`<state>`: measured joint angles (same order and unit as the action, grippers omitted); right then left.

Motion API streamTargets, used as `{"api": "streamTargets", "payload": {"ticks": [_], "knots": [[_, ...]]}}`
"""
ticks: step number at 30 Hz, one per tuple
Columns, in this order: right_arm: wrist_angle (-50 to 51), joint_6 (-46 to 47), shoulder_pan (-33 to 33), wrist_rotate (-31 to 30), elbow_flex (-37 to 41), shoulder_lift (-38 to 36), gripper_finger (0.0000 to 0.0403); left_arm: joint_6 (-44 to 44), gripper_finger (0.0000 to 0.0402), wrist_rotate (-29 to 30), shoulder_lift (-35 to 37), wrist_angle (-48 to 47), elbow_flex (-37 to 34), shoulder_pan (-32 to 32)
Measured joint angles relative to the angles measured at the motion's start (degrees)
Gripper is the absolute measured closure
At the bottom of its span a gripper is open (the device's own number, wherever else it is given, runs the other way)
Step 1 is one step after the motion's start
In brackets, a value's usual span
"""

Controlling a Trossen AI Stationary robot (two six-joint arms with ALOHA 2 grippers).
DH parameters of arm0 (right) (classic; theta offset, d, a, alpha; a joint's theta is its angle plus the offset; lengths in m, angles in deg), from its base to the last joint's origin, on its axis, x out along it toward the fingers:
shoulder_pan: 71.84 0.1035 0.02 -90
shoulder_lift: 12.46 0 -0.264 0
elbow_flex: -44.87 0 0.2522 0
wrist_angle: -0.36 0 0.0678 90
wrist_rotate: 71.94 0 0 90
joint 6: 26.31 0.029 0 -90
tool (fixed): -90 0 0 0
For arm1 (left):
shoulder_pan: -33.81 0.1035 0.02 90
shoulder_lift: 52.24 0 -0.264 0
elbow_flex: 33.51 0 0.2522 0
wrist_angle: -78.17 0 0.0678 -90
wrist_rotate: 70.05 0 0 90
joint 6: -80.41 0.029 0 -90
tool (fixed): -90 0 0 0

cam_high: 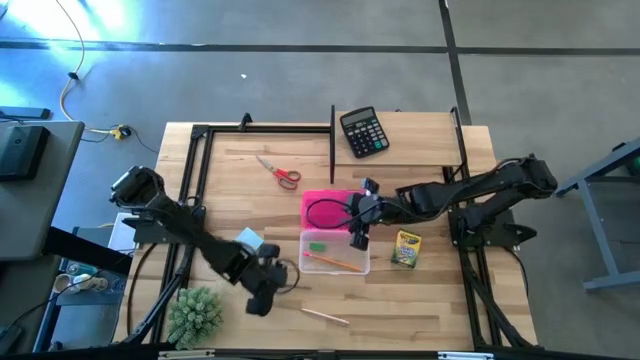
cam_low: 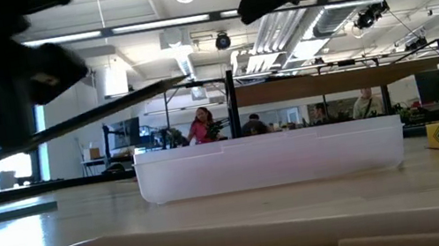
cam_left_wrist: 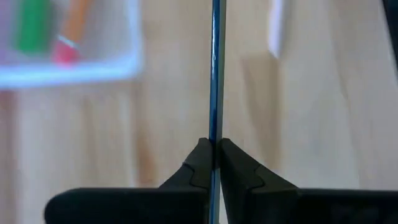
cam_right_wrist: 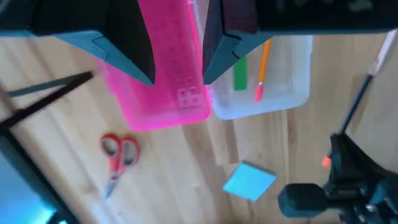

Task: Pack school essentials
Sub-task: Put the black pencil into the pink supply box

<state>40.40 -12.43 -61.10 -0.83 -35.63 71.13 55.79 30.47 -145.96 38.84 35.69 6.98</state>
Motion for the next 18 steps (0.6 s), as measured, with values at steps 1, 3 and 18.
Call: {"api": "streamTargets", "payload": {"ticks": [1, 3, 18], "knots": [[0.4, 0.0, -0.2, -0.7, 0.0, -0.8, 0.0277, 1.0, 0.0398, 0.4, 0.4, 0.6, 0.0, 1.2], [0.8, 0.0, -0.5, -1.6, 0.0, -2.4, 0.0277, 3.3, 0.0398, 0.5, 0.7, 2.9, 0.2, 3.6], [3.8, 0.0, -5.0, -3.0, 0.0, -9.3, 0.0277, 17.8, 0.0398, 0.4, 0.9, 6.8, 10.8, 17.5]]}}
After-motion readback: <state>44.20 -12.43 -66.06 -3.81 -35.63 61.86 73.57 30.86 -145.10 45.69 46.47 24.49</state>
